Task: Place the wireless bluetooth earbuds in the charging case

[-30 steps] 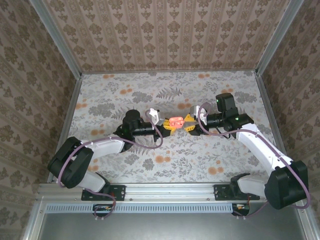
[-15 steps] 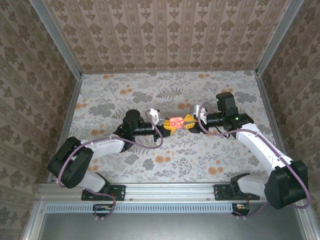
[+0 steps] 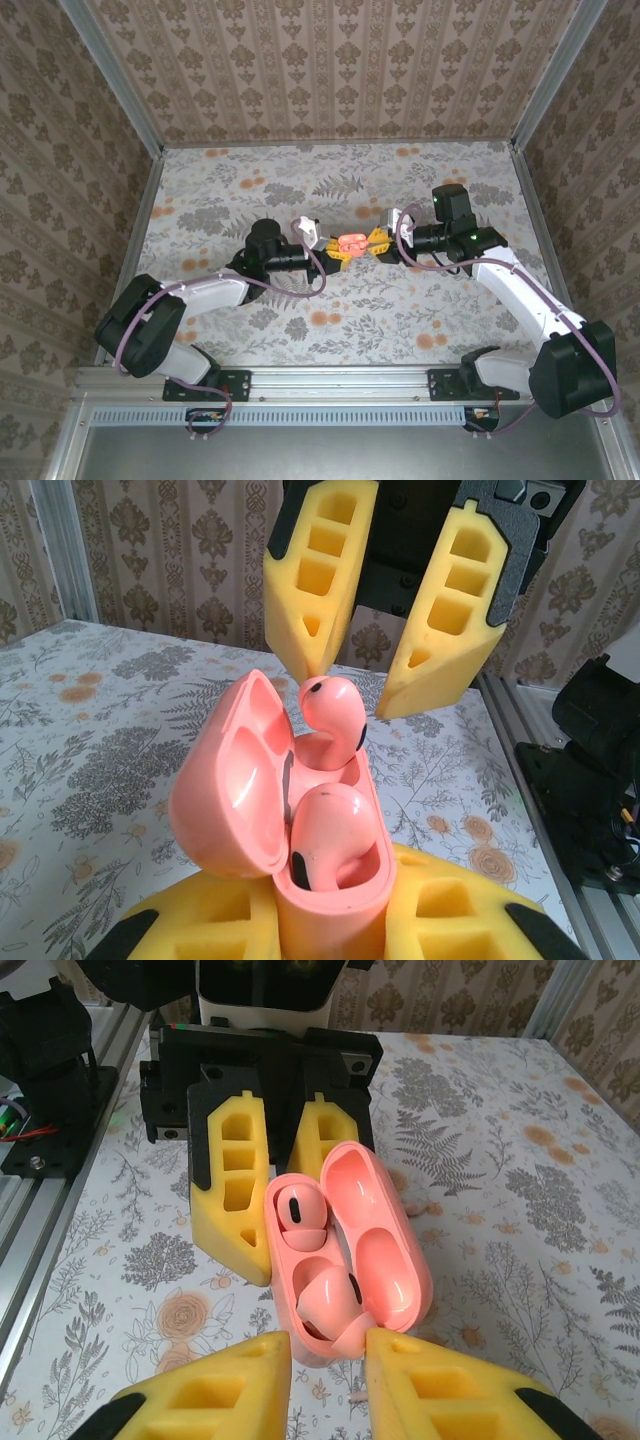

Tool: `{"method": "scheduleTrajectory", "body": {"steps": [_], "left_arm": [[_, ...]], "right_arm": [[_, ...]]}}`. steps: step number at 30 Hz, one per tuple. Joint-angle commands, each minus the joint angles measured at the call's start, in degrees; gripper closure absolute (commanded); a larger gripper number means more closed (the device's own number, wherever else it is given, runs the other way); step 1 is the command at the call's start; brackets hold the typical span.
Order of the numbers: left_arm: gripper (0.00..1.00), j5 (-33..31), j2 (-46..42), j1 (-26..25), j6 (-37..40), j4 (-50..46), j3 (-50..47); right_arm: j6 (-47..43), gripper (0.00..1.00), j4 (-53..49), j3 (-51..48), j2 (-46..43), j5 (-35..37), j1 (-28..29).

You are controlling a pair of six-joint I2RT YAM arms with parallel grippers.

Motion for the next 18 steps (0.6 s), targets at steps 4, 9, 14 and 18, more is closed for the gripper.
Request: {"method": "scheduleTrajectory", "body": {"steps": [4, 9, 14, 18], "left_arm": [[0.84, -1.2, -2.3, 0.5, 0.1, 2.3, 1.8], [0.84, -1.7, -2.4, 0.5, 0.2, 2.1, 1.8], [0.84, -2.8, -2.6, 0.5, 0.1, 2.1, 1.7], [0.84, -4.1, -2.7, 0.5, 0.1, 2.1, 1.6]], "right_arm": [[1.4, 0.75, -0.3, -0.1, 0.0, 0.0, 0.8], [1.9, 0.77, -0.2, -0.1, 0.4, 0.6, 0.9], [2.3, 0.78, -0.1, -0.1, 0.6, 0.5, 0.9], [2.8, 0.78, 0.0, -0.2, 0.7, 0.5, 0.9]]}}
